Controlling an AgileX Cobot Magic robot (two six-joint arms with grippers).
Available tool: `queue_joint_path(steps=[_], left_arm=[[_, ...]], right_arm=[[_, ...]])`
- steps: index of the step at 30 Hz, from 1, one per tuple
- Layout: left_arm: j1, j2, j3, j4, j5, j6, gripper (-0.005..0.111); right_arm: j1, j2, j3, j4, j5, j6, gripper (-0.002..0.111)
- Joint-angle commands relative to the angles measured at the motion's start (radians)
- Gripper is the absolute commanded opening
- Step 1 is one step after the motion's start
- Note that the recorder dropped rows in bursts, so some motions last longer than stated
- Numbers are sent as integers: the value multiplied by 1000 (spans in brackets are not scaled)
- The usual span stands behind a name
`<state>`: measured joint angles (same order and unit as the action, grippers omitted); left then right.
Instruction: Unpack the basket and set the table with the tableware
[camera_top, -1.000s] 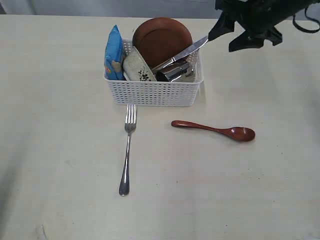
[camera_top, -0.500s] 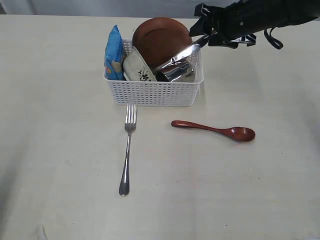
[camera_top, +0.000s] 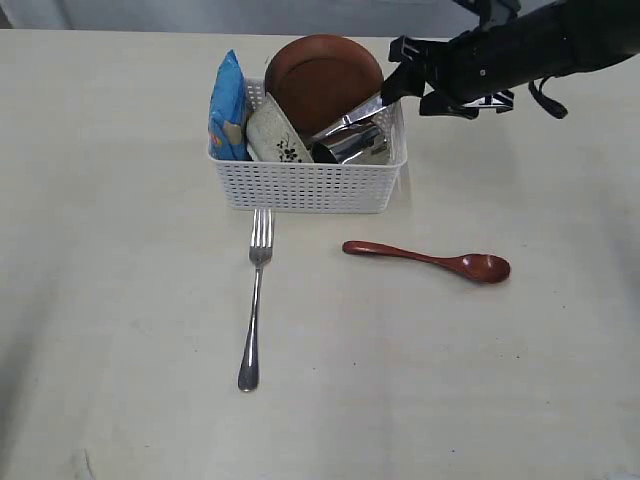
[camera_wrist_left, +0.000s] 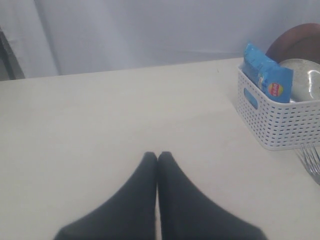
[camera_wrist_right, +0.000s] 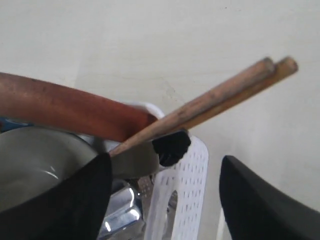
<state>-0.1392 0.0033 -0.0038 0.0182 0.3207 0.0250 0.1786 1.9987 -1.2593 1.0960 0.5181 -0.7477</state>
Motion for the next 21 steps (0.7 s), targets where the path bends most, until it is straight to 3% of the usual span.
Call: queue_joint_path(steps=[1, 8, 21], left_arm=[[1, -3, 4, -5, 0, 6, 0], [1, -3, 4, -5, 0, 6, 0], [1, -3, 4, -5, 0, 6, 0]], right_arm=[[-1, -2, 4, 28, -41, -40, 60], [10, 20, 4, 133, -36, -127, 60], [59, 47, 4, 163, -110, -162, 60]])
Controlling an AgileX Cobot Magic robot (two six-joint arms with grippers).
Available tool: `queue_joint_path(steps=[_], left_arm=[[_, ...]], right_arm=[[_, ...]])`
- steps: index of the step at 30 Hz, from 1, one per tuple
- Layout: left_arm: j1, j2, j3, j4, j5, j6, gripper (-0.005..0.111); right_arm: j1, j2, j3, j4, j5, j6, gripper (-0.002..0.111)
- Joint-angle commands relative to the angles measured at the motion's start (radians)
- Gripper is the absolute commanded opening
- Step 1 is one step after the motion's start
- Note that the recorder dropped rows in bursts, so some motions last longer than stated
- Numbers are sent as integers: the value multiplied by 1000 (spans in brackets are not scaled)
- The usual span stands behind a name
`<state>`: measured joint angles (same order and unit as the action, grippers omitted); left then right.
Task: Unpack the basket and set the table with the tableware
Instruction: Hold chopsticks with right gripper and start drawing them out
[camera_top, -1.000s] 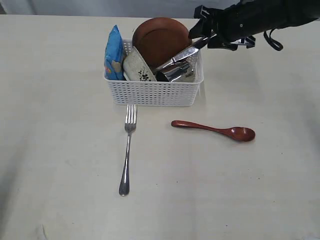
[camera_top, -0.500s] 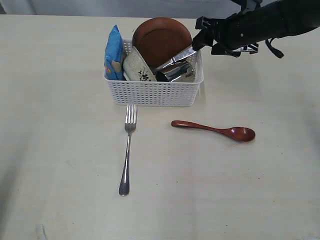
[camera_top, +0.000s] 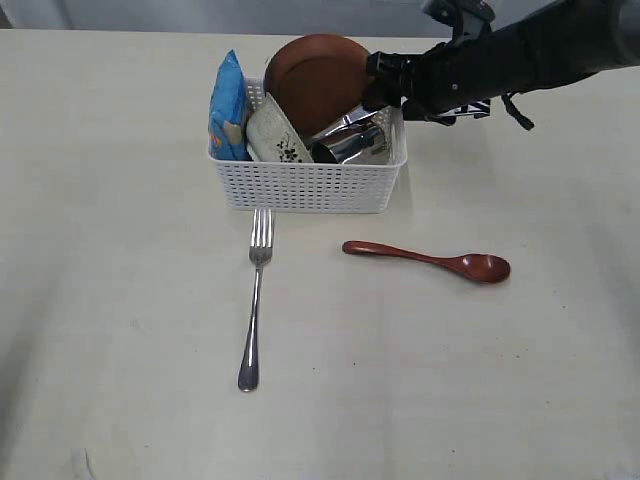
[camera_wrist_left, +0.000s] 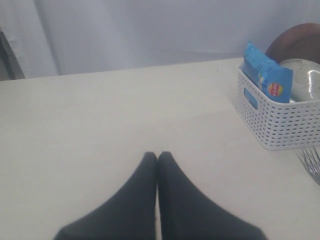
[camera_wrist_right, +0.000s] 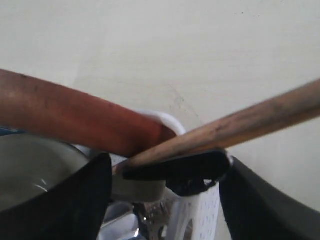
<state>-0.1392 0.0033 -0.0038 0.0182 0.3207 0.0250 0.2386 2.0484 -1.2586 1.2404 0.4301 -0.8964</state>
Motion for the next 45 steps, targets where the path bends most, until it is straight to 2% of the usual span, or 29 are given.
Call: queue_joint_path(steps=[1, 4, 9, 17, 23, 36, 38, 43, 45], left_arm=[[1, -3, 4, -5, 0, 6, 0], [1, -3, 4, -5, 0, 6, 0], [1, -3, 4, -5, 0, 6, 0], [1, -3, 4, -5, 0, 6, 0], [1, -3, 4, -5, 0, 6, 0], [1, -3, 4, -5, 0, 6, 0], [1, -3, 4, -5, 0, 6, 0], [1, -3, 4, -5, 0, 6, 0], [1, -3, 4, -5, 0, 6, 0]], right_arm=[[-1, -2, 3, 18, -25, -14, 60], [-1, -2, 3, 18, -26, -14, 55], [-1, -2, 3, 14, -26, -16, 40], [-1, -4, 3, -10, -32, -16, 40], [-1, -42, 3, -119, -30, -16, 40], [-1, -83, 3, -119, -29, -6, 39], [-1, -82, 3, -116, -29, -2, 32], [-1, -82, 3, -116, -15, 0, 0], [-1, -82, 3, -116, -5, 0, 0]])
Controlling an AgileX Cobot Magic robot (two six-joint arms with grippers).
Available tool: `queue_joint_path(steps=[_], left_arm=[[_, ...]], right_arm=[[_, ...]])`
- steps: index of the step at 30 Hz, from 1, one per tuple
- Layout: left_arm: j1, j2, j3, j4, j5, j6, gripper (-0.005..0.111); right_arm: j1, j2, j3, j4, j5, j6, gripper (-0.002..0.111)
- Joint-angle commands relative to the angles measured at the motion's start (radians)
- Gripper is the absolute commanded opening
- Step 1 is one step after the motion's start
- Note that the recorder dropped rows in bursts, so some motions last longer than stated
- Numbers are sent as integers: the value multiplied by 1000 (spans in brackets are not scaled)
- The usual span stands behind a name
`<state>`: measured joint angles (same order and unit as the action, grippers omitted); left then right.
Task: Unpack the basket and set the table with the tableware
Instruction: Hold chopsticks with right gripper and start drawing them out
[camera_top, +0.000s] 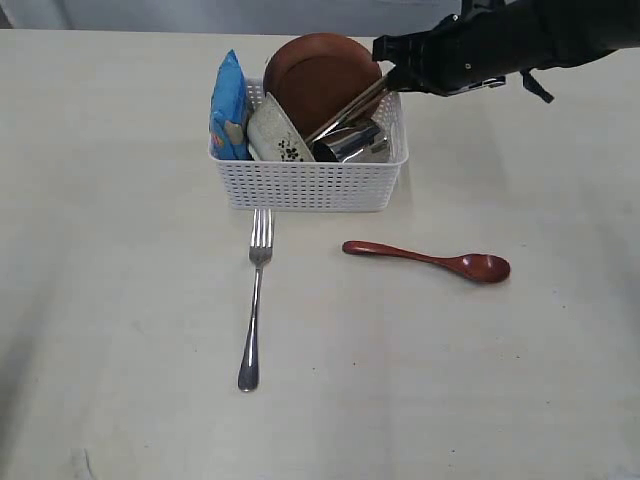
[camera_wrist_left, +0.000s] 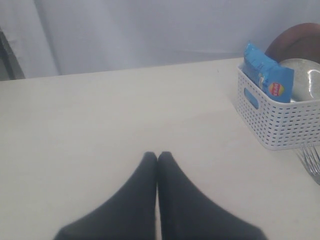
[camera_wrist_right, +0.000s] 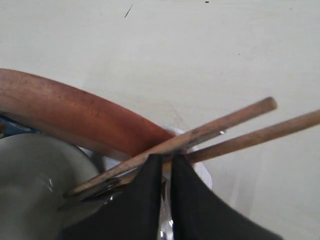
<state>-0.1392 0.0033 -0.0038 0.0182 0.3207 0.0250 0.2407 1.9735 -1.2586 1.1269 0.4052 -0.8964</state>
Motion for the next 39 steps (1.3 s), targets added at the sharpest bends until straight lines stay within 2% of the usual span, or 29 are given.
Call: queue_joint_path(steps=[1, 13, 19, 21, 23, 26, 27, 32, 39], left_arm=[[1, -3, 4, -5, 0, 6, 0], [1, -3, 4, -5, 0, 6, 0], [1, -3, 4, -5, 0, 6, 0], [1, -3, 4, -5, 0, 6, 0], [1, -3, 4, -5, 0, 6, 0], [1, -3, 4, -3, 0, 6, 0], [1, -3, 4, 2, 0, 6, 0], [1, -3, 4, 2, 0, 6, 0], [1, -3, 4, 2, 0, 6, 0]], right_arm=[[-3, -7, 3, -5, 23, 0, 0], [-6, -66, 3, -9, 40, 11, 0], [-6, -75, 3, -23, 61, 87, 1], [-6, -75, 3, -58, 85, 141, 7], [-6, -75, 3, -106, 101, 200, 24], [-6, -75, 3, -177, 111, 296, 55], [-6, -75, 3, -202, 118, 332, 61], [-6, -71, 3, -312, 96, 453, 59], [3, -37, 3, -251, -34, 482, 59]])
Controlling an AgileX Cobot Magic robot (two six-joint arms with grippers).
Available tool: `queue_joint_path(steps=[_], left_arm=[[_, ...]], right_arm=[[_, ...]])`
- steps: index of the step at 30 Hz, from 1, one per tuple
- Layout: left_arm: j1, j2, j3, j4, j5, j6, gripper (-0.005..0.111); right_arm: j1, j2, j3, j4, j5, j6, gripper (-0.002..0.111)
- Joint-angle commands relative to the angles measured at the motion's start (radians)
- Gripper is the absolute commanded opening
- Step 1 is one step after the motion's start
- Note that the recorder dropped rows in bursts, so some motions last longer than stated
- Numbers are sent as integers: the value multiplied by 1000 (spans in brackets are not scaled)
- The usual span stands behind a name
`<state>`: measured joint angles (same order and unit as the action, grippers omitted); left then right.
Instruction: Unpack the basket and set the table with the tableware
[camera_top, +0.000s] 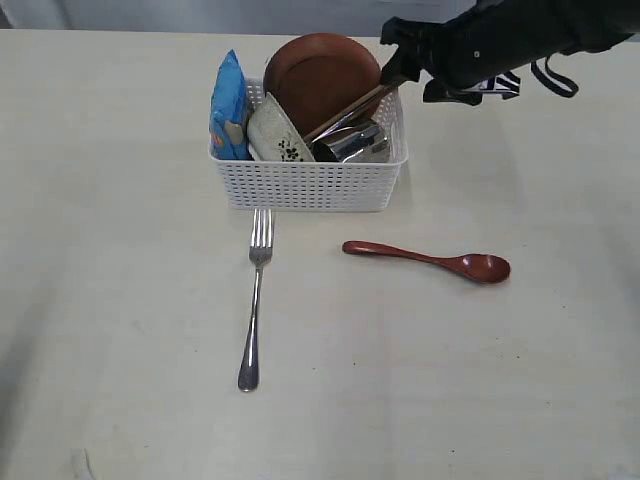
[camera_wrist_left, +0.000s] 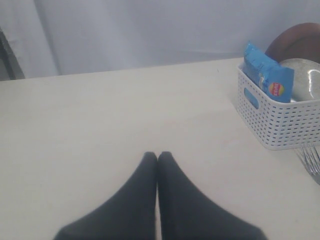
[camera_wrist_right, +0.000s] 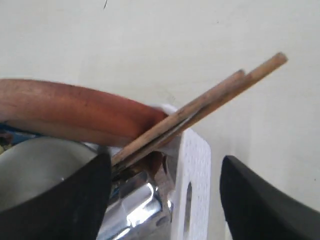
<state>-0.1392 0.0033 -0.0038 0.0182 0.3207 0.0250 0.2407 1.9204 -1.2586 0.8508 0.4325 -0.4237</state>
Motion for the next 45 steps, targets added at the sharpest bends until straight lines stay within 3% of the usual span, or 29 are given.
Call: queue_joint_path(steps=[1, 15, 31, 45], left_arm=[[1, -3, 4, 2, 0, 6, 0], [1, -3, 4, 2, 0, 6, 0], [1, -3, 4, 2, 0, 6, 0], [1, -3, 4, 2, 0, 6, 0]], right_arm=[[5, 21, 3, 25, -70, 9, 59], [54, 49, -11, 92, -164, 9, 58], [54, 53, -13, 90, -177, 4, 0], [54, -21, -13, 54, -91, -22, 0]])
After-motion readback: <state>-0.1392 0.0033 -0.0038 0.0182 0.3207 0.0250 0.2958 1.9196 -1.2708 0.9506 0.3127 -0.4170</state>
